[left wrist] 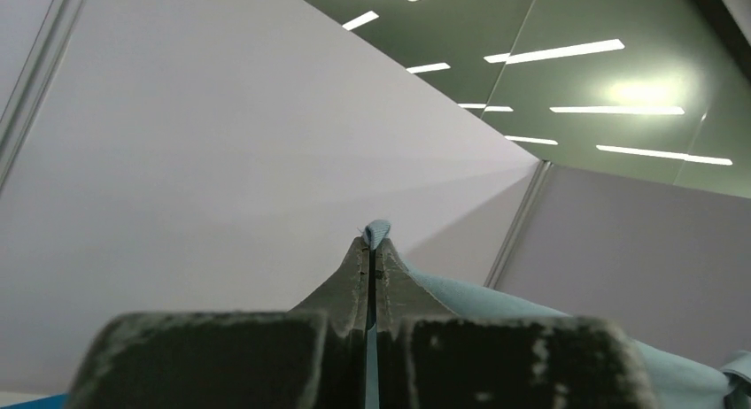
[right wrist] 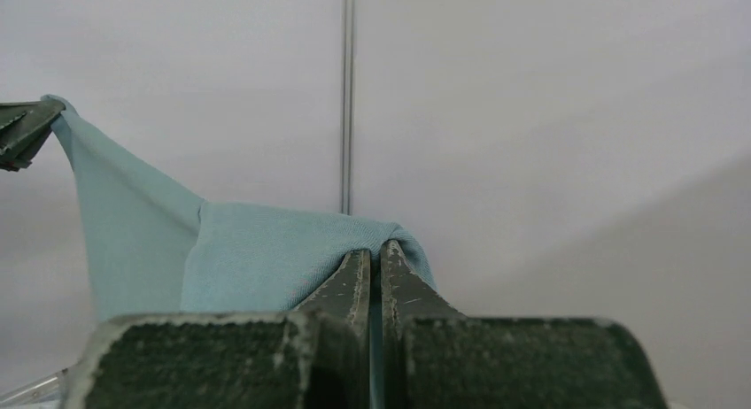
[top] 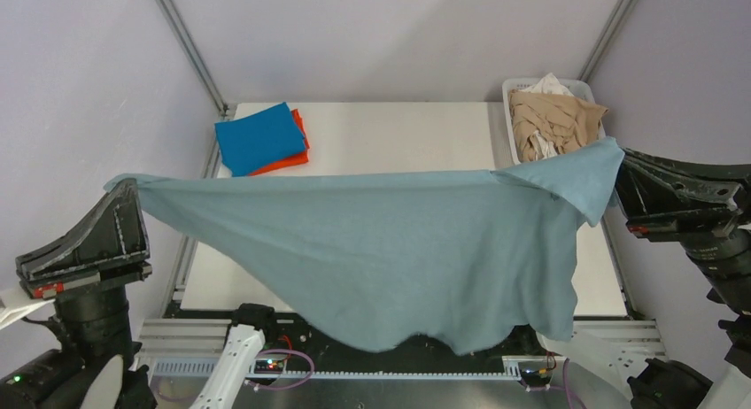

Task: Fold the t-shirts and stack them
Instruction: Flatten out the tshirt

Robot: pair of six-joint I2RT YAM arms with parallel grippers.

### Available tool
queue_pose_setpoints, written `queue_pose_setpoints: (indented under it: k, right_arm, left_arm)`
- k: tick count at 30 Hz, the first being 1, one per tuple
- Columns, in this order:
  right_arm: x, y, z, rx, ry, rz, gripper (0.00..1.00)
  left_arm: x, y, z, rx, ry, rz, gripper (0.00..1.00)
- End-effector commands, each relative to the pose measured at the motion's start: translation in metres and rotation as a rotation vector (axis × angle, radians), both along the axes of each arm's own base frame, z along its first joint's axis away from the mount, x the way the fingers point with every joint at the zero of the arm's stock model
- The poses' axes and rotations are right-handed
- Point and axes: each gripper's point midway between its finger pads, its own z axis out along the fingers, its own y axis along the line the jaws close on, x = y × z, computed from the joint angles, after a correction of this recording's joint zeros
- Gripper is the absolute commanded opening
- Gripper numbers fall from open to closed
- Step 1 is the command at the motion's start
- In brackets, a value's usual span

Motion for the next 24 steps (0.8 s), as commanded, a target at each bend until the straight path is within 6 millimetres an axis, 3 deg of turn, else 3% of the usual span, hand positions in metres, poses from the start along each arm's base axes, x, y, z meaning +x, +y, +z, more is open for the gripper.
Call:
queue_pose_setpoints:
  k: [1,3,6,9,11,12,15,17,19,23,24]
  right_arm:
    - [0.038,0.004,0.002,-0.023,0.025,-0.115,0.00]
    - [0.057,0.001,0.001,-0.019,0.042,-0.191,0.00]
    - [0.109,0.004,-0.016,-0.055,0.104,-0.349,0.00]
    - [0.168,-0.006,-0.050,-0.111,0.187,-0.601,0.00]
    - [0.201,0.001,-0.082,-0.170,0.247,-0.679,0.00]
    - [0.216,0.006,-0.103,-0.199,0.277,-0.695,0.00]
    - [0.256,0.023,-0.152,-0.232,0.362,-0.689,0.00]
    - [0.280,0.029,-0.190,-0.247,0.442,-0.678,0.00]
    - [0.303,0.034,-0.236,-0.275,0.537,-0.647,0.00]
    - [0.341,0.048,-0.301,-0.337,0.663,-0.559,0.00]
    - [0.352,0.052,-0.324,-0.366,0.705,-0.539,0.00]
  left_arm:
    - [0.054,0.003,-0.010,0.033,0.121,0.071,0.00]
    - [0.075,0.005,-0.017,0.034,0.168,0.097,0.00]
    - [0.123,0.013,-0.044,0.026,0.291,0.170,0.00]
    - [0.171,0.029,-0.079,0.010,0.428,0.286,0.00]
    - [0.209,0.035,-0.107,0.023,0.532,0.350,0.00]
    - [0.236,0.034,-0.129,0.047,0.600,0.370,0.00]
    - [0.288,0.030,-0.180,0.087,0.730,0.395,0.00]
    - [0.333,0.022,-0.234,0.135,0.849,0.383,0.00]
    - [0.362,0.017,-0.279,0.164,0.932,0.375,0.00]
    - [0.403,0.008,-0.370,0.200,1.091,0.348,0.00]
    - [0.410,0.007,-0.380,0.195,1.108,0.340,0.00]
